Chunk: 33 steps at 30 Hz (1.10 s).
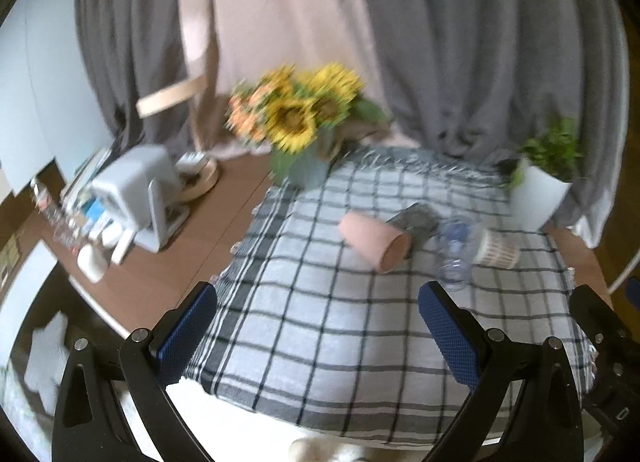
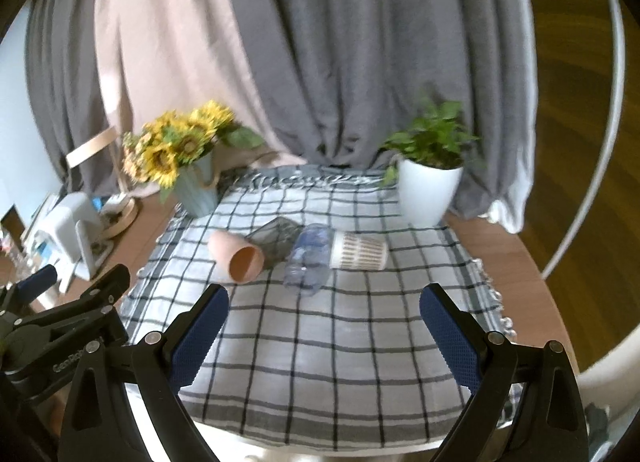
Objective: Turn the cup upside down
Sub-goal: 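Close the right gripper on the pink cup's body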
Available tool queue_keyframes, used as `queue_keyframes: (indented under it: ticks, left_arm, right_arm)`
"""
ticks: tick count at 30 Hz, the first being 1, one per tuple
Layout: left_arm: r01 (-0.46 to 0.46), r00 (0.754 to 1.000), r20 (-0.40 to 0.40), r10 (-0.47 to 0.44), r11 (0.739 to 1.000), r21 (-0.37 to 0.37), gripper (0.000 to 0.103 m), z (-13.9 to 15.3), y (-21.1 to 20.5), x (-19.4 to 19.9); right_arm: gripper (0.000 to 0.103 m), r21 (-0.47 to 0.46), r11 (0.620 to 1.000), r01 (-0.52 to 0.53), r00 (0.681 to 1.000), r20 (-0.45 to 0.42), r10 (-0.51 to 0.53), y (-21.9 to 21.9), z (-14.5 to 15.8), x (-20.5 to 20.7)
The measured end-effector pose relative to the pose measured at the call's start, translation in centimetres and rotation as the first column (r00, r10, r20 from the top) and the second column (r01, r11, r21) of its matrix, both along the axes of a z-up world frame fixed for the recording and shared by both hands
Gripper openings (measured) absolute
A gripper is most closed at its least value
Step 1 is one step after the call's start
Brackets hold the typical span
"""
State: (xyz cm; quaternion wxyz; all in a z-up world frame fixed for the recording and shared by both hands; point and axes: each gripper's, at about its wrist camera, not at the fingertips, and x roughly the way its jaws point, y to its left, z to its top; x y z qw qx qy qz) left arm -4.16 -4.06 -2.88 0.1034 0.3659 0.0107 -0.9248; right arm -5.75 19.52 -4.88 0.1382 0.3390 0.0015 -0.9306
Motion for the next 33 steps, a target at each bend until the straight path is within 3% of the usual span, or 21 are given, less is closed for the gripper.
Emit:
queue_keyframes:
  ticks: [8, 14, 20, 23, 25, 30, 33]
  left_arm:
    - [-0.153, 0.981, 0.128, 0.147, 0.987, 0.04, 0.103, -4.0, -5.5, -4.8]
    - [-0.251, 0.949, 0.218, 0.228, 0.964, 0.083, 0.103, -7.3, -9.1, -9.3]
    - [-0.336, 0.908, 0.305, 0.286, 0.933, 0.127, 0.103, -10.4, -11.8, -13.4]
    - [-0.373, 0.887, 0.33, 0.322, 0.922, 0.105, 0.103, -11.8, -12.9, -15.2]
    - [-0.396, 0.875, 0.341, 0.344, 0.914, 0.092, 0.103, -12.6, -13.5, -16.1]
    - [-0.416, 0.851, 0.381, 0.363, 0.907, 0.064, 0.102, -14.7, -14.5, -17.9]
    - [-0.429, 0.838, 0.396, 0.375, 0.902, 0.052, 0.102, -15.8, -14.6, -18.5]
  right_arm:
    - [0.097, 0.057, 0.983, -0.176, 0.979, 0.118, 0.169, -6.6, -2.6, -6.1]
    - [0.097, 0.118, 0.938, -0.326, 0.924, 0.247, 0.291, -13.0, -5.2, -12.5]
    - [0.096, 0.208, 0.842, -0.498, 0.841, 0.355, 0.409, -19.7, -7.6, -17.2]
    - [0.096, 0.225, 0.793, -0.567, 0.789, 0.425, 0.444, -22.5, -9.2, -19.3]
    - [0.094, 0.242, 0.766, -0.596, 0.764, 0.466, 0.447, -24.0, -10.2, -20.6]
    - [0.088, 0.249, 0.677, -0.692, 0.66, 0.598, 0.455, -27.2, -13.6, -23.2]
    - [0.084, 0.278, 0.626, -0.729, 0.621, 0.653, 0.433, -28.7, -15.7, -24.1]
